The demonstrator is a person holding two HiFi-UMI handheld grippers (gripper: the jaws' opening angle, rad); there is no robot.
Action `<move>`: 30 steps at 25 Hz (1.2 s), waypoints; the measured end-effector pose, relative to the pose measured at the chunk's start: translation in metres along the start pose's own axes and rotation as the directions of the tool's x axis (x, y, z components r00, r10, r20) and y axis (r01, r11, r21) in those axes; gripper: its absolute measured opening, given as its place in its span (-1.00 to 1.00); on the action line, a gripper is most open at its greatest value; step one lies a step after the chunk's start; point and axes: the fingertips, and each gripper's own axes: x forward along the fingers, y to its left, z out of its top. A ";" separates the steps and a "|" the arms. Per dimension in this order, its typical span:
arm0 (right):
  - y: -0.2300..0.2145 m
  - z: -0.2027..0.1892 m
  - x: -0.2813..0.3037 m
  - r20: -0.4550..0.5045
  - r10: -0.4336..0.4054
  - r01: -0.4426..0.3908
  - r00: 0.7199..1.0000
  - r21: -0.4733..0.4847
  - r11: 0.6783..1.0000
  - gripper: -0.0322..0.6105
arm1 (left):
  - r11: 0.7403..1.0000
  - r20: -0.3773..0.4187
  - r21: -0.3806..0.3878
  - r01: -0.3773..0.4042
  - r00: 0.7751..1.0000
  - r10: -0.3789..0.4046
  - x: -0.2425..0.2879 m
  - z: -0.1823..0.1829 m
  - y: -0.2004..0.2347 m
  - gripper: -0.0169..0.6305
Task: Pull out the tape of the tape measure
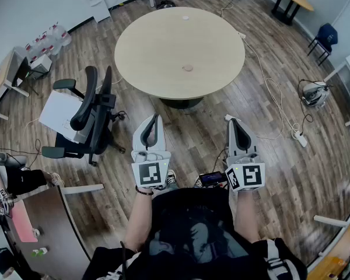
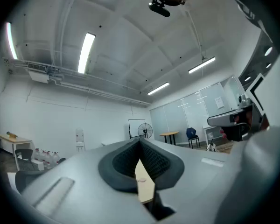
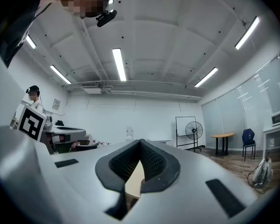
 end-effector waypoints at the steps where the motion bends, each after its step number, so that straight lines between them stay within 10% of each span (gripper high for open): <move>1: 0.000 0.000 0.000 0.000 0.001 -0.001 1.000 0.001 1.000 -0.89 | 1.000 0.001 -0.001 0.001 1.000 -0.001 0.001 0.000 0.000 -0.94; 30: 0.027 -0.002 0.051 0.014 -0.087 0.087 0.996 -0.020 0.996 -0.89 | 0.995 0.007 -0.034 0.098 0.995 -0.098 0.035 -0.018 0.053 -0.94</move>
